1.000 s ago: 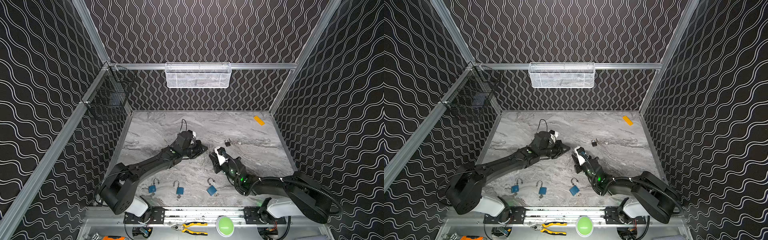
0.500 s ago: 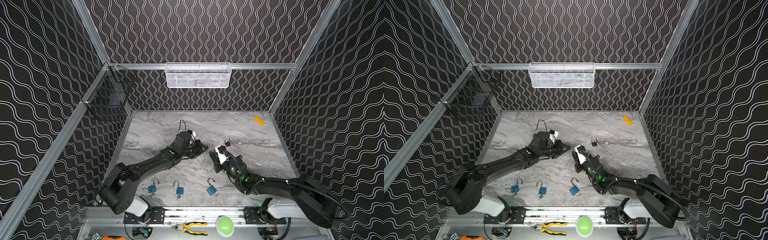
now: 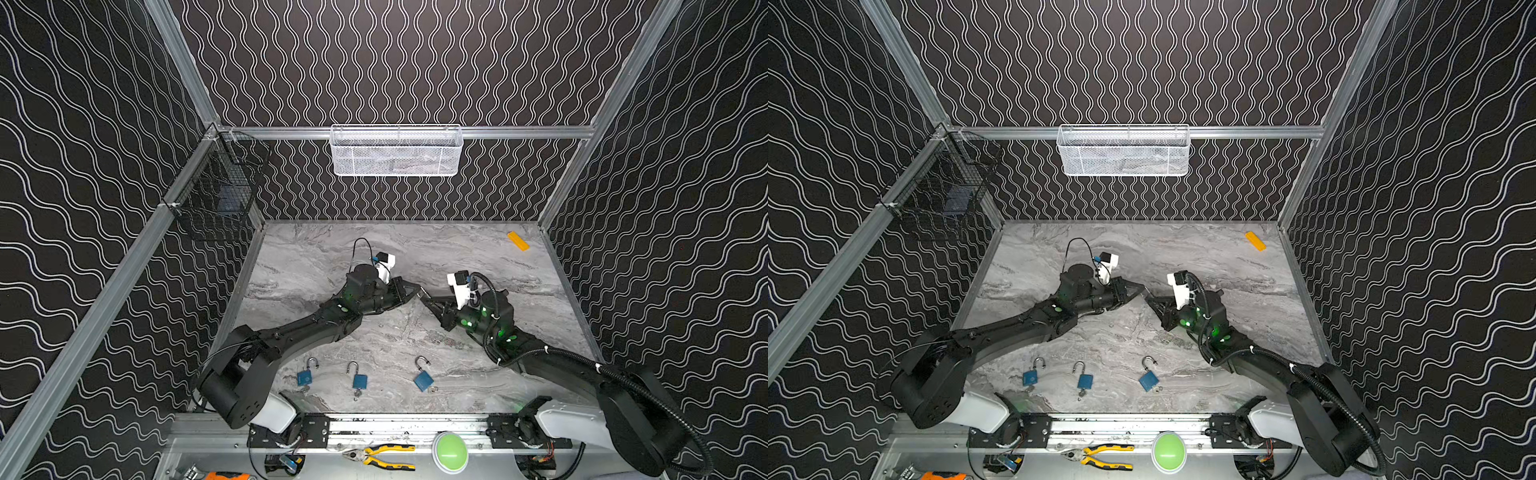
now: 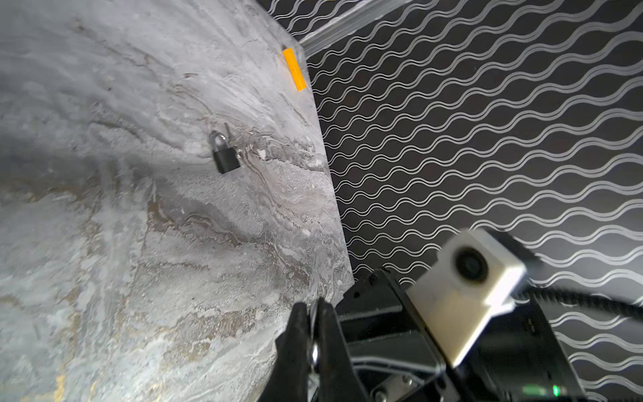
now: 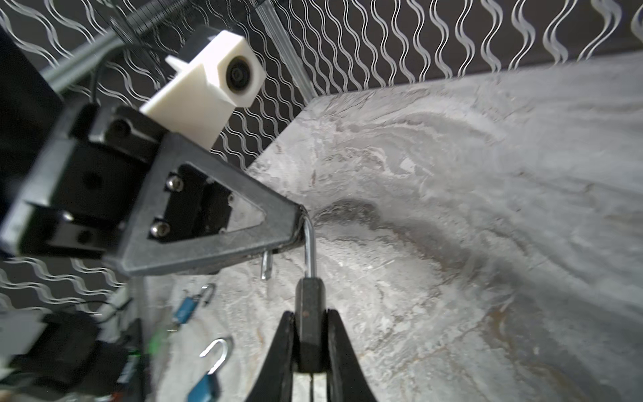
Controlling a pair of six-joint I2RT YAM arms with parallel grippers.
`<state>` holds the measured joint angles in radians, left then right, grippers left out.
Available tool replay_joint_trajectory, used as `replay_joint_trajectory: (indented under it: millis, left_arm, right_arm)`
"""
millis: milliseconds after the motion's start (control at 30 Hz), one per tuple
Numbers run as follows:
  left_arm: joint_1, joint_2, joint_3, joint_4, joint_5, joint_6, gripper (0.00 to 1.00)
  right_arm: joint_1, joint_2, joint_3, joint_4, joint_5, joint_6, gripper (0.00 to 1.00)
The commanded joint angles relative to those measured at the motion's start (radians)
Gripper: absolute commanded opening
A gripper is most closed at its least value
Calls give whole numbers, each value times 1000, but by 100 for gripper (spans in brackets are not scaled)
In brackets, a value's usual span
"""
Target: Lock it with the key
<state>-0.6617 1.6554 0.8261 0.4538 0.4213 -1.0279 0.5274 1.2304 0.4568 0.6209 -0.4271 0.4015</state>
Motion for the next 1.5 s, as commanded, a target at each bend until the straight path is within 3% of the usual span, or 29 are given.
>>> replay_joint_trajectory:
  millis: [0, 200, 467, 933, 1200, 1467]
  left_arm:
    - [-1, 17, -2, 1, 18, 107, 0]
    - [0, 49, -18, 87, 42, 123, 0]
    - [0, 133, -36, 252, 85, 89, 0]
    - [-4, 187, -34, 292, 97, 100, 0]
    - [-31, 193, -26, 278, 97, 117, 0]
    - [-51, 183, -33, 288, 111, 99, 0]
  right_arm:
    - [-53, -2, 24, 103, -181, 197, 0]
    - [-120, -7, 53, 105, -327, 343, 0]
    - [-181, 6, 36, 157, -391, 446, 0]
    - [-189, -6, 80, 79, -420, 493, 0]
    - [-195, 30, 72, 214, -450, 589, 0]
    - [-199, 45, 86, 170, -414, 537, 0]
